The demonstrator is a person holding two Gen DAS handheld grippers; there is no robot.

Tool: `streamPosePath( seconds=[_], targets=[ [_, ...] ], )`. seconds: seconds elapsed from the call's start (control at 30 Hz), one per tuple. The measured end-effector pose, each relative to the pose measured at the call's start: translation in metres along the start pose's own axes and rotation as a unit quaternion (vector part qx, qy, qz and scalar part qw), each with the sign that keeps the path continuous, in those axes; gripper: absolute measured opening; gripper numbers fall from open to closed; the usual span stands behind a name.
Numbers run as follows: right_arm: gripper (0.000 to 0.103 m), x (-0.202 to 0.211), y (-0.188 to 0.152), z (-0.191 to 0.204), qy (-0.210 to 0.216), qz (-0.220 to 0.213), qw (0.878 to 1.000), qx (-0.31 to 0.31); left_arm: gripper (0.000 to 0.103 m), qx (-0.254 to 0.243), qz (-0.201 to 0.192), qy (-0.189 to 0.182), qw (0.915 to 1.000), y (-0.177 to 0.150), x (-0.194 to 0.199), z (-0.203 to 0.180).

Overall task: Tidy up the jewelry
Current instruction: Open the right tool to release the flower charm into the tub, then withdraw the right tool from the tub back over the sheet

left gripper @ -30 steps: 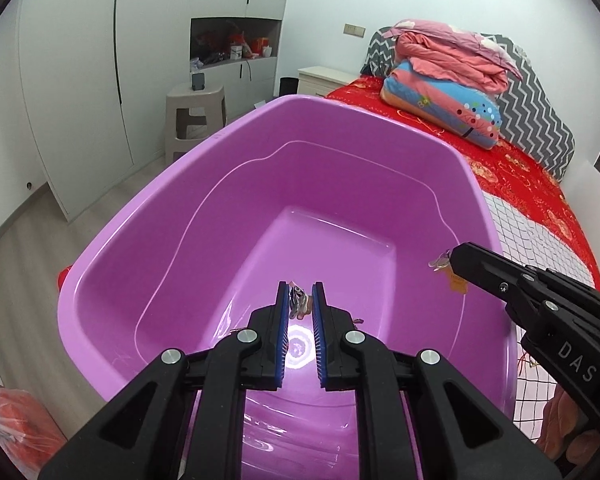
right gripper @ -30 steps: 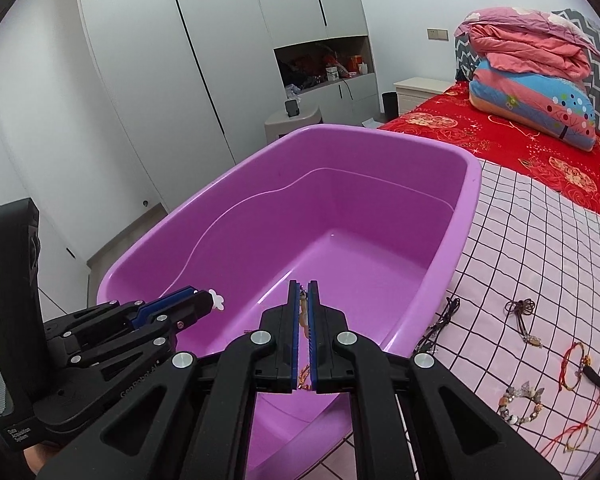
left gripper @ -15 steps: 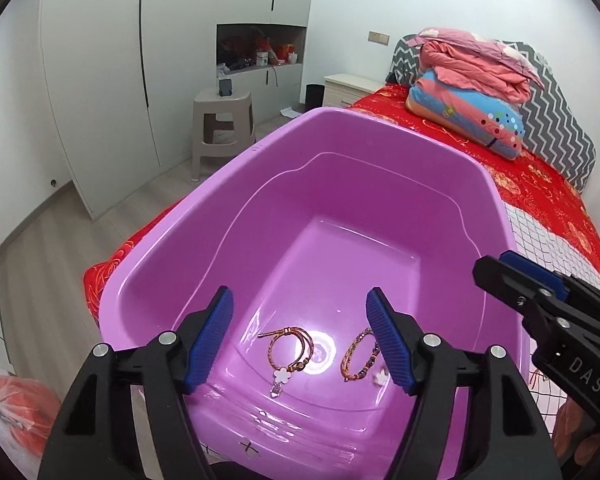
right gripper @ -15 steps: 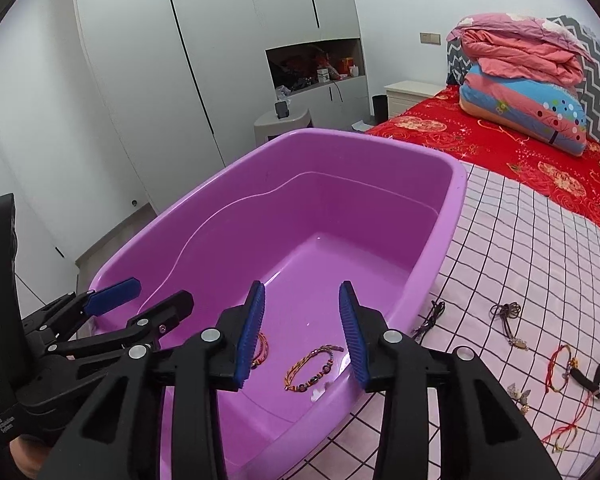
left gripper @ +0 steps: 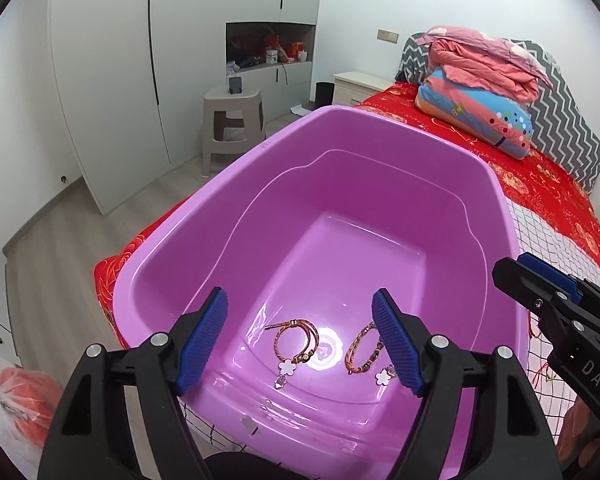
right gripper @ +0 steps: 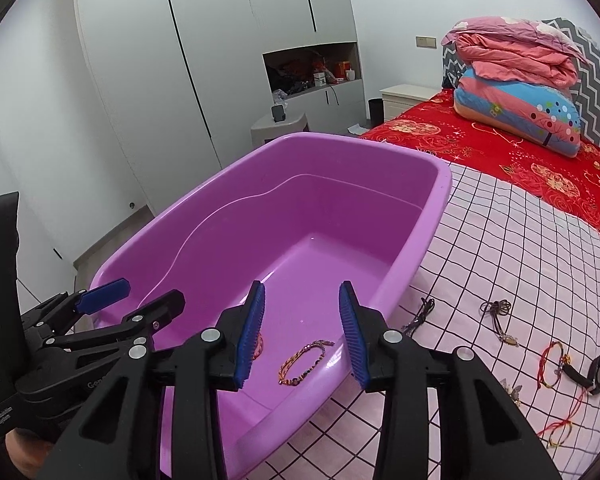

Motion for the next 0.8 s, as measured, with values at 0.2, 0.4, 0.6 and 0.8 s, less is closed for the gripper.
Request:
streamPosePath(
  seconds=[0.2,0.4,0.6,0.8],
  targets=[
    [0.037,0.008,-0.004,-0.005,-0.001,-0.003,1.000,-0.004,0.079,-0.003,-0.006,0.005,1.0000,0.000,0.007,-0.004],
    [0.040,0.016,-0.008,-0.010,-0.008,-0.006,1.000,-0.005,0.083,-0.008,-0.009,0.004,0.9999,-0.002,0.014,-0.010],
    [0.042,0.026,-0.012,-0.018,-0.013,-0.010,1.000,-0.014,0.085,-0.013,-0.011,0.002,0.9998,-0.004,0.019,-0.020],
    [0.047,0.038,-0.019,-0.027,-0.017,-0.016,0.999,-0.023,0.090,-0.019,-0.016,0.002,0.9997,-0.007,0.027,-0.029]
  ],
)
Point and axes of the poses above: each gripper's, at about its wrist camera, not at the fingertips, and x roughly against the way its jaws point, z to its left, y to its top, the point moved 10 cm from there along -x, roughly the way its jaws point, and after that the axes turned 10 degrees about x, right-handed, at the moved point
